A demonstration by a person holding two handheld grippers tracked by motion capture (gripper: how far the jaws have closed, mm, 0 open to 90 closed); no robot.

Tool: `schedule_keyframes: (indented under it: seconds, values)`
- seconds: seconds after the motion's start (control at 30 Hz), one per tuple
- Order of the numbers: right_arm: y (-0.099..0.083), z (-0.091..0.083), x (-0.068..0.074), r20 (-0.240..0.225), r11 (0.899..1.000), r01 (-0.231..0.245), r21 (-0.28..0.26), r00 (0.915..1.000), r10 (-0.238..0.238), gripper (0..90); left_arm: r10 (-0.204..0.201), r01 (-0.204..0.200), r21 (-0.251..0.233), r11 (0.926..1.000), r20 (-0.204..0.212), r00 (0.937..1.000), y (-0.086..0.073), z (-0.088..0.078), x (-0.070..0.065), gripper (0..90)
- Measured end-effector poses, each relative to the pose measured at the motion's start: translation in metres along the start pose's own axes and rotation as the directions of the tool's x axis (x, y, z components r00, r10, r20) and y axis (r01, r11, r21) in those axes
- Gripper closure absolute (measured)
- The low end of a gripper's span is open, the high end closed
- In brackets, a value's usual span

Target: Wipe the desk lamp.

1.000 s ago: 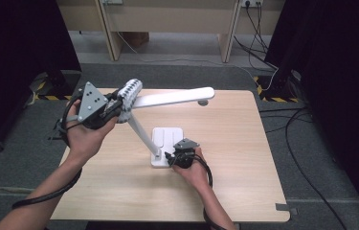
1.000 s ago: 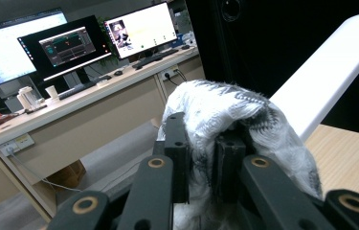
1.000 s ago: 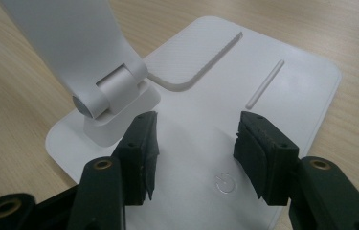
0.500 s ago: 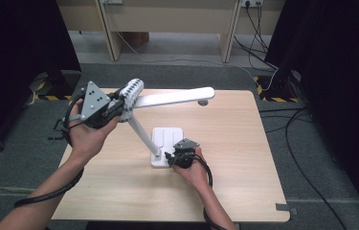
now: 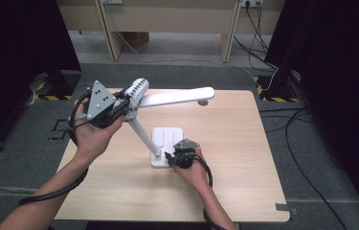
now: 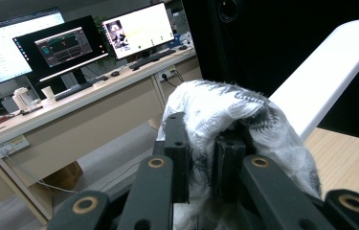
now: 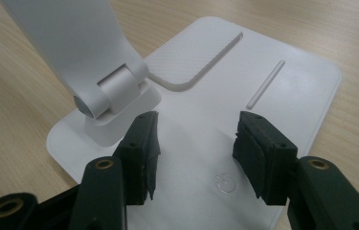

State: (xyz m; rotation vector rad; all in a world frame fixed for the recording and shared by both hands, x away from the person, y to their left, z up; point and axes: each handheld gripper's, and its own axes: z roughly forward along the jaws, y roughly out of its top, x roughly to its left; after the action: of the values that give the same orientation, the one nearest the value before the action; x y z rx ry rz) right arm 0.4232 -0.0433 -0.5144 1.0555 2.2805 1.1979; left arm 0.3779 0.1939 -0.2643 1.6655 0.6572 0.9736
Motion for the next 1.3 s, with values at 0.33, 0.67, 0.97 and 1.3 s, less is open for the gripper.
schedule_keyframes:
  seconds: [0.33,0.67,0.97,1.3]
  values:
    - [0.000,0.000,0.000,0.000,1.000,0.000,0.000,1.0000,0.000,50.5,-0.004,0.004,-0.004,1.0000,0.010,0.9999,0.003,0.003,-0.004,79.4]
    - [-0.001,0.000,0.000,-0.002,1.000,-0.007,-0.001,1.0000,0.007,50.8,-0.002,0.002,-0.008,1.0000,0.011,0.9999,0.003,0.005,-0.006,79.4]
    - [0.000,0.000,0.000,-0.001,1.000,0.000,-0.001,1.0000,0.000,50.8,0.005,-0.005,-0.005,1.0000,0.015,0.9999,0.005,0.007,-0.008,79.4]
    - [-0.001,0.000,0.001,-0.002,1.000,-0.007,-0.004,1.0000,0.007,50.9,0.009,-0.009,-0.012,0.9999,0.016,0.9998,0.006,0.009,-0.011,79.4]
